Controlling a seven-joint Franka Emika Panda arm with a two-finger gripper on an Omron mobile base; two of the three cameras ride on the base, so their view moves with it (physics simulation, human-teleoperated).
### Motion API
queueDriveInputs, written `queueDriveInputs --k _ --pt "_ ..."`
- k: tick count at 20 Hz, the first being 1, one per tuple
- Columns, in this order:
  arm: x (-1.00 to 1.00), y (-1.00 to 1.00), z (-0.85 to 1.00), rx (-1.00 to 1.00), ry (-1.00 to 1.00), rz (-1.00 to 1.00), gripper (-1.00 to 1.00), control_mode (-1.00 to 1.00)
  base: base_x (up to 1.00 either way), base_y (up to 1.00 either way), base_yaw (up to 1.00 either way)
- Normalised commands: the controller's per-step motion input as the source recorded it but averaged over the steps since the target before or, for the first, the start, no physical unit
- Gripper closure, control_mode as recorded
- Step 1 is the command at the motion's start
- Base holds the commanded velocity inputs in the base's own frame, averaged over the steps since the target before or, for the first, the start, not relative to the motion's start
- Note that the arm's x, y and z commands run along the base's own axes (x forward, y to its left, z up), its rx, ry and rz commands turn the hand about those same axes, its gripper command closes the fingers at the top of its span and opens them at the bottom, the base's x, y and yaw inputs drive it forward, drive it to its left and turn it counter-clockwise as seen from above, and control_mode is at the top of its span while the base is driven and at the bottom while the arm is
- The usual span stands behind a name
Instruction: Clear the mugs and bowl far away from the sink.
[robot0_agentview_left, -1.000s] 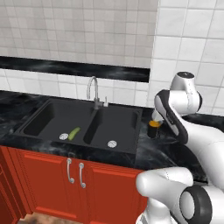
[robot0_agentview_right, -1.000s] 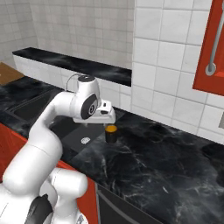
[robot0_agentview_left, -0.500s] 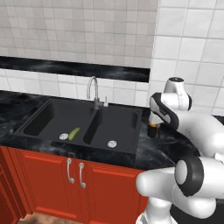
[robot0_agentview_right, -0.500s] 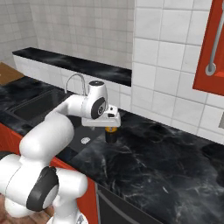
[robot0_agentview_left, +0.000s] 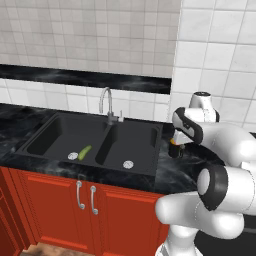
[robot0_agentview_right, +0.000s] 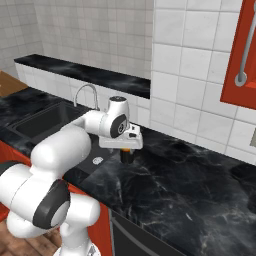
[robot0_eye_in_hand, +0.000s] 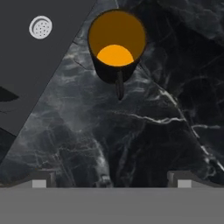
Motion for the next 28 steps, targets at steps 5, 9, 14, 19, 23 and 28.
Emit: queueDriveInputs --k 5,9,14,19,23,28 --pt "0.10 -0.06 -0.34 0.00 0.03 0.00 -1.00 -1.00 0.00 0.00 0.00" --pt "0.19 -0.02 -0.31 0.01 0.01 0.01 -1.00 -1.00 0.00 0.00 0.00" --pt "0.24 -0.05 -0.24 0.05 0.02 0.03 -1.00 -1.00 0.00 0.00 0.00" --pt "0.35 0.00 -0.28 0.08 0.01 0.07 -1.00 -1.00 0.00 0.00 0.00" --pt "0.38 0.00 -0.18 0.02 0.00 0.05 -1.00 -1.00 0.00 0.00 0.00" --pt "0.39 -0.09 -0.18 0.02 0.01 0.05 -1.00 -1.00 0.00 0.00 0.00"
